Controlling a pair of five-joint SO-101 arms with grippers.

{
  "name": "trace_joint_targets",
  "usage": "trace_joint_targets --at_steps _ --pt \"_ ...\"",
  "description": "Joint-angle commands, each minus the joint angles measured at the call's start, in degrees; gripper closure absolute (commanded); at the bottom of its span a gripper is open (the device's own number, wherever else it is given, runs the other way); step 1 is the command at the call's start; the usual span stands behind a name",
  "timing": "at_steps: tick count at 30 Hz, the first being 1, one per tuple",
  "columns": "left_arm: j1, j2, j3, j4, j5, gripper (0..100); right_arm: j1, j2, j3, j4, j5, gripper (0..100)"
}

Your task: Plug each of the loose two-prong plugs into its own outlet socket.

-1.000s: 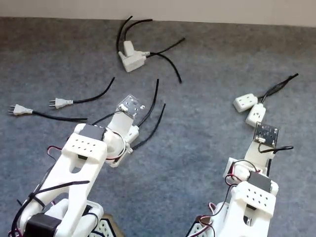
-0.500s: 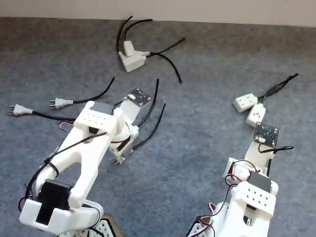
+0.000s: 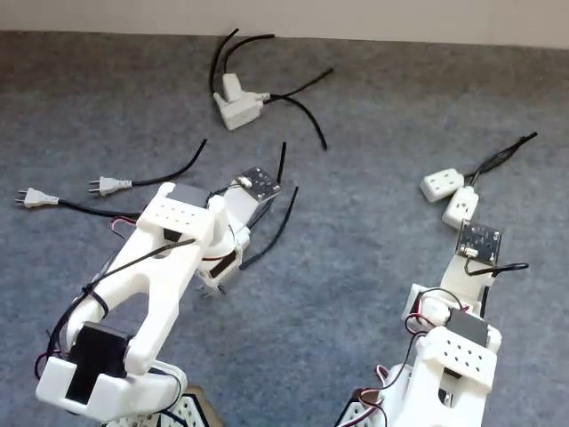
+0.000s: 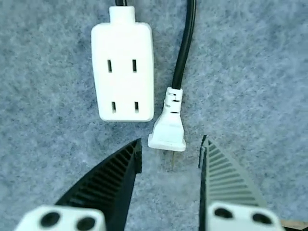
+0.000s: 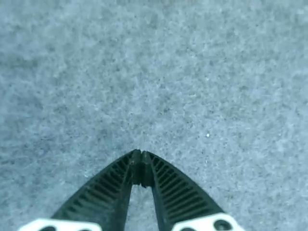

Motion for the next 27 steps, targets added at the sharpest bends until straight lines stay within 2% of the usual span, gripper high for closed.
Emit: trace_joint_targets --at_steps 1,12,20,27 --pt "0.92 -0.13 -0.57 0.00 -0.44 79 0.75 -1.01 -0.40 -0.92 0.26 99.1" --pt "0.75 0.40 -0.57 0.00 -0.53 79 0.84 -1.01 -0.40 -0.92 0.26 99.1" --pt "0.66 9.89 -1.01 -4.84 -0.44 79 1.01 -1.01 -0.40 -0.92 0.26 99.1" --pt "0.66 10.68 -1.98 -4.84 -0.53 79 1.01 -1.01 -0.40 -0.92 0.26 99.1"
